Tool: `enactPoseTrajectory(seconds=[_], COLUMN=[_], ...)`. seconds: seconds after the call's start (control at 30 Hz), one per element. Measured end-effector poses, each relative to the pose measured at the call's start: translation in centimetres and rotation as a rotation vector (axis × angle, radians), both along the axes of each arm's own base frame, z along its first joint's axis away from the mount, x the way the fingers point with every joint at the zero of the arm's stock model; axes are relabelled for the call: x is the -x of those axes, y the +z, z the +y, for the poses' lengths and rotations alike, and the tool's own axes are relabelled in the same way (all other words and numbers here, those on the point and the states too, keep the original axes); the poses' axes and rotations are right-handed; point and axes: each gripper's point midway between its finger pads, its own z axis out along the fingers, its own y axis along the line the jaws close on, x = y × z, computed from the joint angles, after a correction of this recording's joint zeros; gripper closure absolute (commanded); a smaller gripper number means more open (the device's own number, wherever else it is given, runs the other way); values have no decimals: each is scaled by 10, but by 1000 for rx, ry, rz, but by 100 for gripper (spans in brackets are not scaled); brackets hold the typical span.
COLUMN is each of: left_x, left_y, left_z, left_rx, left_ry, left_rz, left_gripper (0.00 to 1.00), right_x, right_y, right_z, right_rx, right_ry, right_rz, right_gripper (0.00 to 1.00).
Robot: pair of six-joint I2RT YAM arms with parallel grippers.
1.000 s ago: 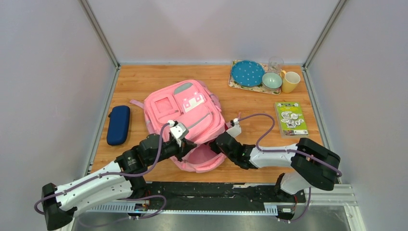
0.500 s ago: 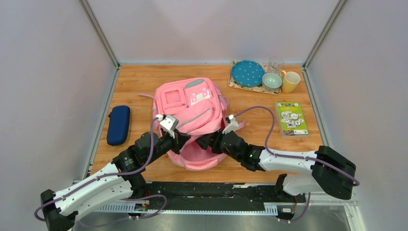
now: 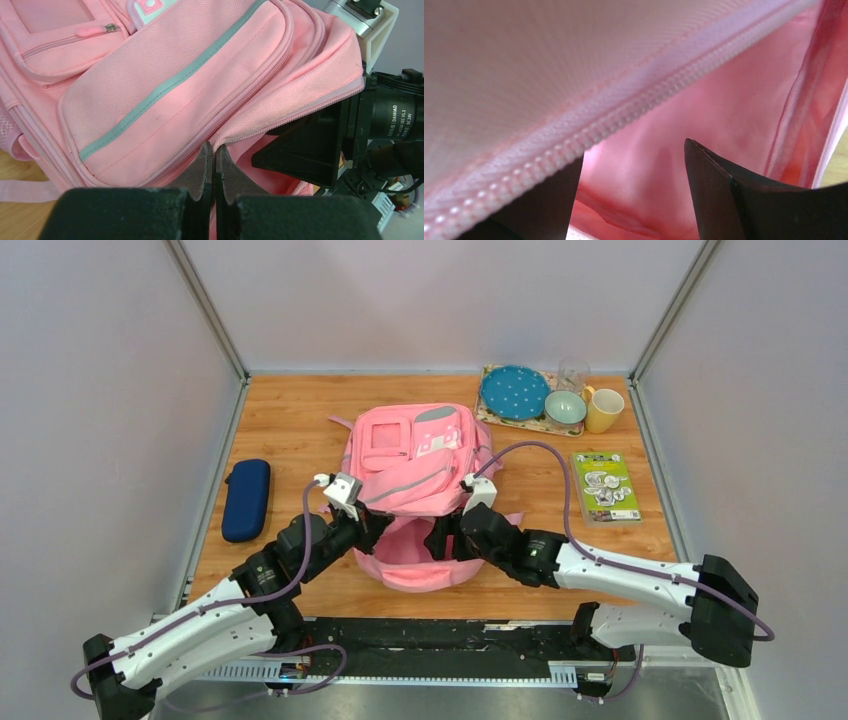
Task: Pack the student bag
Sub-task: Place the book in the student bag, then pick up the book from the center of the board.
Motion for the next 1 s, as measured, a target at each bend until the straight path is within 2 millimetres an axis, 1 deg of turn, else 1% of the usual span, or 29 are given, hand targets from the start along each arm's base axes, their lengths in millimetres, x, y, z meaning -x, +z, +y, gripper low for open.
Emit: enactPoseTrajectory(seconds=[0.1, 0.2, 0.23, 0.37, 0.43, 0.53, 0.6, 0.63, 0.67, 0.7, 0.73, 0.77, 0.83, 0.87, 0.9, 0.97, 1.0], left_x=[-2, -4, -6, -17, -21, -23, -22, -21, -19, -16, -15, -13, -7, -4, -2, 1, 3], left_y=[-2, -6, -9, -26, -31, -34, -36, -37, -38, -40, -41, -42, -44, -42, -37, -22, -11], left_z=[3, 5, 7, 23, 27, 28, 28, 28, 27, 27, 27, 28, 32, 32, 32, 30, 28], left_rx=[-5, -16, -27, -99, -119, -134, -140, -145, -149, -154, -160, -162, -176, -163, -144, -106, -84], left_ry=[20, 38, 56, 148, 179, 190, 183, 175, 164, 151, 145, 139, 121, 113, 104, 83, 69], left_rz=[6, 16, 20, 48, 55, 61, 64, 67, 69, 78, 80, 90, 97, 99, 95, 76, 64], left_gripper=[100, 100, 100, 100, 100, 100, 86, 76, 53, 46, 35, 20, 19, 19, 19, 19, 19], right_x=[4, 7, 10, 23, 25, 21, 18, 16, 13, 10, 6, 1, -9, -15, -16, -27, -29], right_y=[-3, -8, -8, 8, 17, 32, 45, 53, 62, 69, 75, 80, 87, 88, 89, 87, 85], right_z=[-5, -14, -14, -5, -7, -15, -25, -33, -44, -54, -67, -82, -117, -132, -146, -180, -190], right_rx=[76, 174, 193, 204, 211, 210, 187, 167, 142, 121, 102, 85, 52, 45, 32, 34, 40], right_ry=[70, 130, 162, 277, 295, 271, 230, 189, 137, 90, 28, -42, -191, -252, -299, -438, -478], right_rz=[-23, -45, -57, -125, -152, -195, -229, -248, -268, -281, -285, -284, -274, -268, -261, -241, -229], right_gripper=[22, 22, 22, 20, 20, 15, 7, 5, 1, 1, 1, 1, 1, 1, 1, 0, 0])
